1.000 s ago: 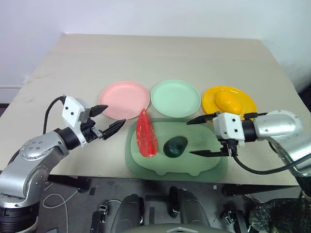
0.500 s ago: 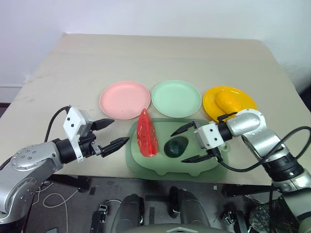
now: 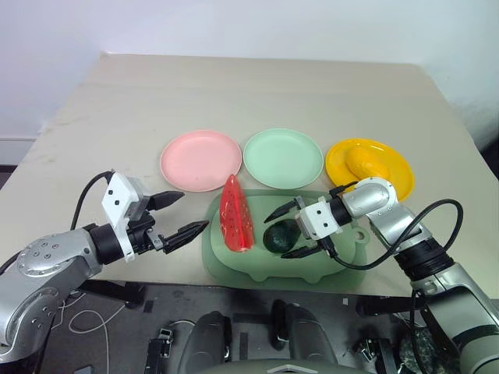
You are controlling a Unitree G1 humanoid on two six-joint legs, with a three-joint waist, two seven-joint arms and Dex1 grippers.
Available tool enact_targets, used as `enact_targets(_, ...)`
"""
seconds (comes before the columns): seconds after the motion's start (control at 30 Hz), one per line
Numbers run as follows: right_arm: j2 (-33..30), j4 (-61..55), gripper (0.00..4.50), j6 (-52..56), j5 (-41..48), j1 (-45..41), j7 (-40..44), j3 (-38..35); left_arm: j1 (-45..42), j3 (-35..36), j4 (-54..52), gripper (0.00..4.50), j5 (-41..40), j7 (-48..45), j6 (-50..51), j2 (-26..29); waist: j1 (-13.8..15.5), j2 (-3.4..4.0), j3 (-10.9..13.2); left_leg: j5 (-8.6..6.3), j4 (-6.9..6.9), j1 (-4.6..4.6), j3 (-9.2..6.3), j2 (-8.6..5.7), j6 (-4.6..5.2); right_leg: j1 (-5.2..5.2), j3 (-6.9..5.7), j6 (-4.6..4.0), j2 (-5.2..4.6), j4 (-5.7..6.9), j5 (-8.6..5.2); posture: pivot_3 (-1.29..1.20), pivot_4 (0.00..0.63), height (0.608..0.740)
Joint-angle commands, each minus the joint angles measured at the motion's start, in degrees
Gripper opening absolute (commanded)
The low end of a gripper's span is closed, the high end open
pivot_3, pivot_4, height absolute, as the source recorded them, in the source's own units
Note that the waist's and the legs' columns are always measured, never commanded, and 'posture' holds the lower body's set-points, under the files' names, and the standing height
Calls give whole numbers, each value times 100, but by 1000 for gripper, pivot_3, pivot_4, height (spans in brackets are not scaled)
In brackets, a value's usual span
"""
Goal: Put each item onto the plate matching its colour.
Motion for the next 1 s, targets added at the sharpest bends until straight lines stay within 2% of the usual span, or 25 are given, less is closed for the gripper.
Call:
enact_targets(0.03, 1, -208, 3021, 83, 198, -130, -5, -206, -36, 130, -145, 4500, -43, 0, -52, 83, 1, 0, 0, 0, 0, 0, 0, 0, 0, 0, 0, 0, 0, 0, 0, 0, 150, 740)
enact_targets(0.13, -48, -244, 3021, 137, 245, -241, -154, -421, -24, 136, -92, 4500, 19, 8, -84, 84, -1, 0, 0, 0, 0, 0, 0, 0, -1, 0, 0, 0, 0, 1, 0, 0, 150, 740)
enact_targets(0.27, 126, 409, 3021, 772, 211, -1020, -729, -785, 81, 244, -38, 4500, 116, 55, -158, 54, -24, 8, 5, 3, 1, -1, 5, 0, -5, -4, 2, -3, 0, 3, 3, 0, 150, 740)
enact_targets(0.43, 621, 2171, 3021, 393, -745, -1970, -2027, -669, -350, 127, 117, 4500, -13, 620, -1, -293, -29, 6, 3, 5, -5, 6, 3, 0, -9, -1, 1, -10, 7, 6, 1, 0, 150, 740)
enact_targets(0.6, 1099, 3712, 3021, -63, -1258, -2412, -2620, -521, -777, -169, 106, 4500, 328, 1718, 323, -721, -24, 6, 3, 9, -4, -5, 3, -4, -15, -2, 0, -1, -1, 5, 7, 0, 150, 740)
enact_targets(0.7, 1208, 4281, 3968, -280, -1425, -2594, -2883, -528, -966, -298, -158, 4500, 270, 2261, 811, -773, -32, 7, 4, 9, -4, -8, 0, -2, -15, -3, 0, 0, -4, 5, 9, 0, 150, 740)
enact_targets(0.73, 1203, 4394, 4328, -394, -1482, -2634, -2960, -539, -1030, -332, -294, 4500, 188, 2394, 986, -756, -45, 7, 4, 9, -3, -8, 0, -1, -15, -4, 0, 0, -4, 4, 9, 0, 150, 740)
enact_targets(0.77, 1177, 4474, 4462, -561, -1549, -2663, -3091, -554, -1125, -348, -426, 4500, 79, 2556, 1151, -780, -51, 7, 4, 9, -3, -8, -1, 1, -15, -4, 0, 0, -3, 4, 9, 0, 150, 740)
enact_targets(0.9, 1035, 4497, 4462, -1058, -1587, -2659, -3421, -710, -1555, -274, -733, 4500, -910, 3340, 1803, -1110, -60, 6, 3, 10, -4, -5, -7, 5, -17, -2, 1, 0, -4, 5, 8, 0, 150, 740)
enact_targets(1.0, 773, 4052, 4462, -1286, -1239, -2417, -3307, -1038, -2130, -599, -905, 4500, -1824, 4305, 2200, -1413, -17, 5, 5, 11, -3, -6, -12, 4, -19, -1, 4, 1, -7, 6, 9, 0, 150, 740)
